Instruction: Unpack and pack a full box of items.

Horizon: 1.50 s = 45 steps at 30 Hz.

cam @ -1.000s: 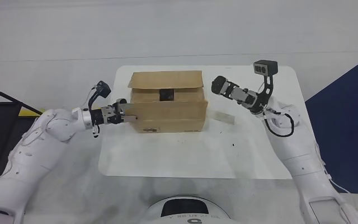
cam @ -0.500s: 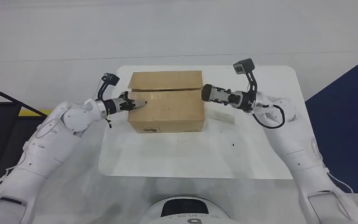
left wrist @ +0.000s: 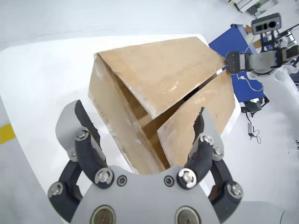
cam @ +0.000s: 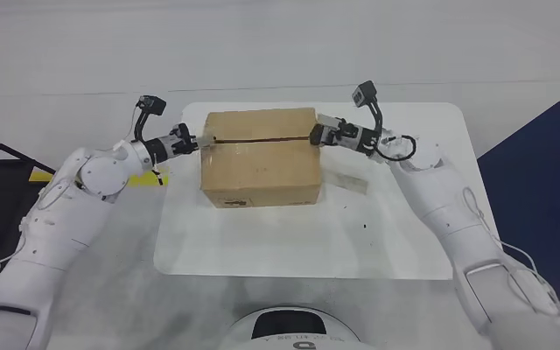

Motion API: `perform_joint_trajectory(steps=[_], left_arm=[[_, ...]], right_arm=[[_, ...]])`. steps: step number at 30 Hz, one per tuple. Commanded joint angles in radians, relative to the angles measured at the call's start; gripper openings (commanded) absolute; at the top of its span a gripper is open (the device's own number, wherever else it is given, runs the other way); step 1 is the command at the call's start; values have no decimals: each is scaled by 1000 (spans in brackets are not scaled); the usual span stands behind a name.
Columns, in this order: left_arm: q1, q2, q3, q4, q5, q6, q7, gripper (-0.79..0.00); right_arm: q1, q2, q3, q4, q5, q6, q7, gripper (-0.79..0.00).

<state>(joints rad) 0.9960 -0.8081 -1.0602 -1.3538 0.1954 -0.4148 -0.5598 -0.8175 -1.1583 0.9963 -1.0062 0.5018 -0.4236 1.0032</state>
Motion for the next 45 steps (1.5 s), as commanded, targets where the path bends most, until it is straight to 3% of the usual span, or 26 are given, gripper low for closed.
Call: perform_joint_trajectory(steps=[1, 10, 18, 37, 40, 45], left_arm=[[-2, -1, -3, -16, 20, 10, -6, 0], [-70, -35, 76, 7, 108, 16, -36, 0], [-91, -65, 138, 41, 201, 43, -3, 0], [-55, -66, 108, 16, 233, 74, 23, 0], [-55, -66, 108, 16, 233, 74, 23, 0], [-55, -66, 108, 16, 233, 74, 23, 0]], right_arm=[[24, -7, -17, 31, -11, 51, 1, 0], [75, -29, -57, 83, -42, 66, 29, 0], [31, -6, 11, -17, -31, 34, 80, 0], [29, -5, 12, -23, -35, 29, 75, 0], [-12, 12, 51, -117, -151, -45, -5, 0], [-187, 63, 211, -267, -313, -164, -120, 0]])
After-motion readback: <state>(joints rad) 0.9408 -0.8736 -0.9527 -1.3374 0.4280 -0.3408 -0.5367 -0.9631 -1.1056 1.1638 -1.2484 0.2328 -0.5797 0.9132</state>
